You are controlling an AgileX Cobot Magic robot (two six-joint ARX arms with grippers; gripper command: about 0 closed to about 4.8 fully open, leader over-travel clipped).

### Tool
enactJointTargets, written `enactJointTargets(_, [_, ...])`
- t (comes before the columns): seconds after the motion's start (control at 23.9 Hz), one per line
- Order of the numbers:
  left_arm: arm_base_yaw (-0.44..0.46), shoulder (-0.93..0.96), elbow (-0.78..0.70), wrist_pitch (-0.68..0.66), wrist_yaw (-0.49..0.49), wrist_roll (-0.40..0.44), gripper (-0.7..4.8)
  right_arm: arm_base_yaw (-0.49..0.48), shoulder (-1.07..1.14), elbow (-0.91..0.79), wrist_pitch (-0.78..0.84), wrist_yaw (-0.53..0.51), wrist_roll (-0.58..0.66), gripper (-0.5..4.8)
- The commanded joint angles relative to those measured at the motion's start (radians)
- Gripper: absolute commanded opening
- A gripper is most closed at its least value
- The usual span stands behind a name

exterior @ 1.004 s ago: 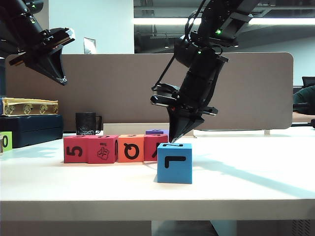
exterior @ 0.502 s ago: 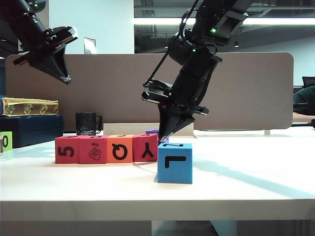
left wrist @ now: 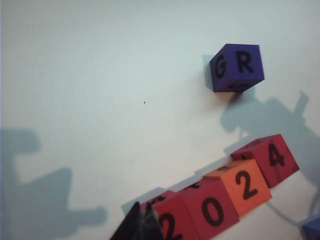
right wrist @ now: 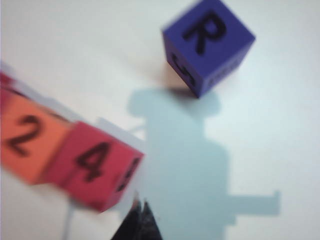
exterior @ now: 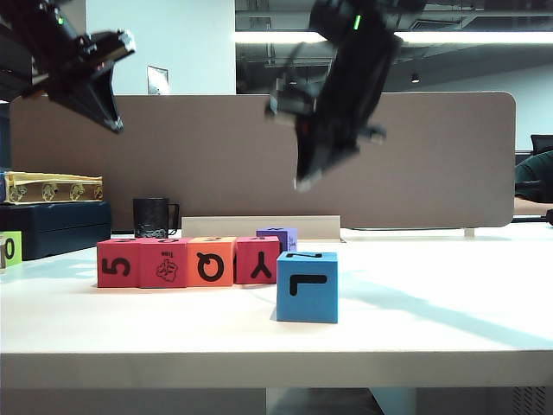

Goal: Select the appropriate blocks from the scattered letter blocks on the table and arrange them in a row to spell out "2024".

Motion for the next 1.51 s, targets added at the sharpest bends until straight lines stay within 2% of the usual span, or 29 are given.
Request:
enactJointTargets(0.04, [-0.04,-0.072,0.003,-0.06,-0.096,-0.022,-0.06,0.019,-0.106,0.017,-0.07,-0.035,-0.002,-0.03])
enactJointTargets(0.13, [-0.072,-0.099,0.003,-0.094,-0.125,-0.033,-0.06,0.043,-0.143,0.053,-0.135,-0.034,-0.003,-0.03])
enactJointTargets(0.25, [-0.167,-0.139,0.003,-0.179,-0.188,-0.023,-0.06,0.103,-0.163,0.179,-0.313,-0.034,-0.014,-0.03])
enactJointTargets(0.42, [-0.238,-0.194,0.003,-0.197,-0.203,-0.012,-0.06,0.163,-0.171,0.286,-0.473,-0.031,-0.026,-0.03])
enactJointTargets(0.59, [-0.242,-0.296,0.003,-0.217,-0.204,-0.012,-0.06,0.165,-0.222,0.29,-0.529,-0.019,-0.026,-0.03])
enactJointTargets(0.67, [-0.242,-0.353,0.003,-0.235,-0.211,0.001,-0.06,0.164,-0.266,0.29,-0.541,0.05,-0.026,-0.04])
enactJointTargets(0.88, [-0.241,-0.506,-0.035,-0.22,-0.222,0.002,-0.06,0.161,-0.409,0.29,-0.605,0.112,-0.029,-0.03])
enactJointTargets(0.96, [-0.242,-0.62,-0.162,-0.154,-0.276,0.002,-0.06,0.161,-0.476,0.29,-0.648,0.159,-0.028,-0.03])
enactJointTargets(1.13, [-0.241,-0.932,-0.595,0.111,-0.305,-0.078,-0.06,0.16,-0.616,0.229,-0.679,0.232,-0.028,-0.04])
enactJointTargets(1.26, [-0.241,-1.141,-0.855,0.158,-0.353,-0.105,-0.06,0.156,-0.721,0.099,-0.664,0.282,-0.027,-0.03])
enactJointTargets(1.34, [-0.241,-1.228,-0.937,0.159,-0.361,-0.146,-0.06,0.118,-0.789,-0.032,-0.618,0.279,-0.023,-0.03])
enactJointTargets(1.51, [-0.241,-1.371,-1.011,0.162,-0.394,-0.159,-0.06,0.073,-0.92,-0.342,-0.473,0.241,0.012,-0.03])
